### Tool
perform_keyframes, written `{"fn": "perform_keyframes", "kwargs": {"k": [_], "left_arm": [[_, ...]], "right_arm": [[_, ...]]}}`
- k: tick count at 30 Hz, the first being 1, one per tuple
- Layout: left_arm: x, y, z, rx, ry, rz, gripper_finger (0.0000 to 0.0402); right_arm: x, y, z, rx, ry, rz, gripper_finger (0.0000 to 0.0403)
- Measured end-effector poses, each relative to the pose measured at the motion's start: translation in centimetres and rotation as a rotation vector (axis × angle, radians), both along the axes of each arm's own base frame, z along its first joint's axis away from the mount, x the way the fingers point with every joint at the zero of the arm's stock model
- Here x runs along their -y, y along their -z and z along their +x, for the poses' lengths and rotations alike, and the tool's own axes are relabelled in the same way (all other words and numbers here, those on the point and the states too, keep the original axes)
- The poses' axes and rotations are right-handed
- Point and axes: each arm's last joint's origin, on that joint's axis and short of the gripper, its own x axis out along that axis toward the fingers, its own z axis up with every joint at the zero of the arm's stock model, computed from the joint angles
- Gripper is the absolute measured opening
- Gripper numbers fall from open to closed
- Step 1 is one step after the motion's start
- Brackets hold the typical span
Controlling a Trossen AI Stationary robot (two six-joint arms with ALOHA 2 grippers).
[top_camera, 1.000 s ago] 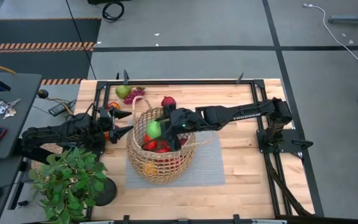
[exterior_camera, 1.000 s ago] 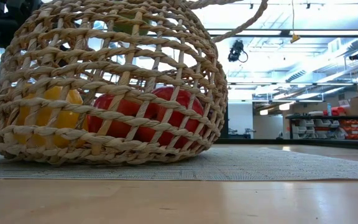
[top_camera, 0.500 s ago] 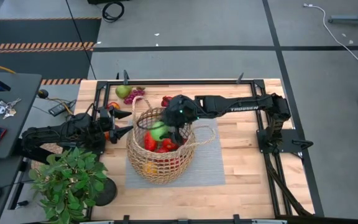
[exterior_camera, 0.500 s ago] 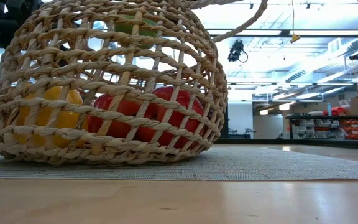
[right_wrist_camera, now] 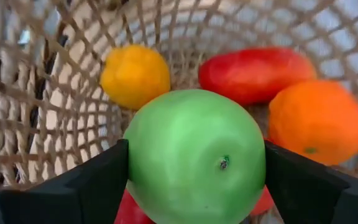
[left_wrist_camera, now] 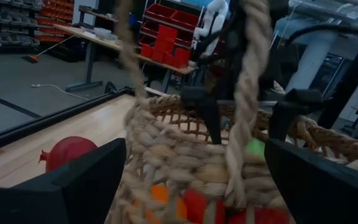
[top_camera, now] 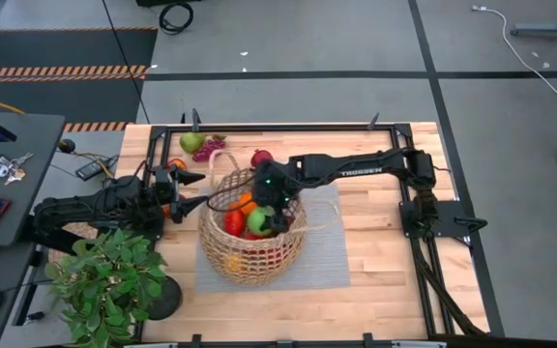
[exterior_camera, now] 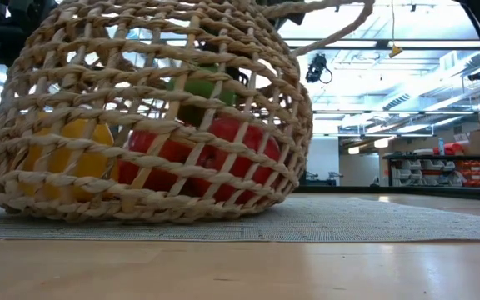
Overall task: Build produce basket
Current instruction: Put the green apple into the brown woven basket, then put the red apple into the brown woven basket
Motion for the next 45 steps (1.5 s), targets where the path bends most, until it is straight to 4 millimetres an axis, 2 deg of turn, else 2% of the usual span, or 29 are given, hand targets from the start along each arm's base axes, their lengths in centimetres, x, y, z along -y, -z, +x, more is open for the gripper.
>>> {"fn": "perform_keyframes", "kwargs": {"k": [5,10,13,17,21,24,31,34,40,45], "left_arm": [[0.0,0.0,0.0,0.001,0.0,0.0,0.0389],[0.0,0.0,0.0,0.002,0.0,0.0,0.0389],[0.0,0.0,0.0,0.0,0.0,0.0,0.0389],[0.0,0.0,0.0,0.0,0.0,0.0,0.0389],[0.0,0.0,0.0,0.0,0.0,0.0,0.0389],[0.0,0.0,0.0,0.0,0.0,0.0,0.0389],[0.0,0.0,0.0,0.0,0.0,0.0,0.0389],[0.0,0.0,0.0,-0.001,0.0,0.0,0.0389],[0.0,0.0,0.0,-0.001,0.0,0.0,0.0389],[0.0,0.0,0.0,-0.001,0.0,0.0,0.0389]], "right_arm": [[0.1,0.2,-0.1,-0.027,0.008,-0.005,0.036],[0.3,-0.7,-0.1,-0.001,0.029,-0.033,0.0394],[0.3,-1.5,0.0,0.019,0.035,-0.042,0.0396],[0.6,-4.3,-0.4,0.013,0.08,-0.126,0.0392],[0.9,-7.4,-1.8,0.082,0.098,-0.241,0.0389],[1.2,-8.8,-2.9,0.12,0.109,-0.263,0.0384],[2.2,-8.2,-7.1,0.135,0.233,-0.341,0.0366],[2.2,-8.0,-9.5,0.248,0.274,-0.349,0.036],[2.8,-6.2,-14.9,0.458,0.415,-0.339,0.0356],[3.2,-4.3,-19.2,0.535,0.488,-0.316,0.0356]]}}
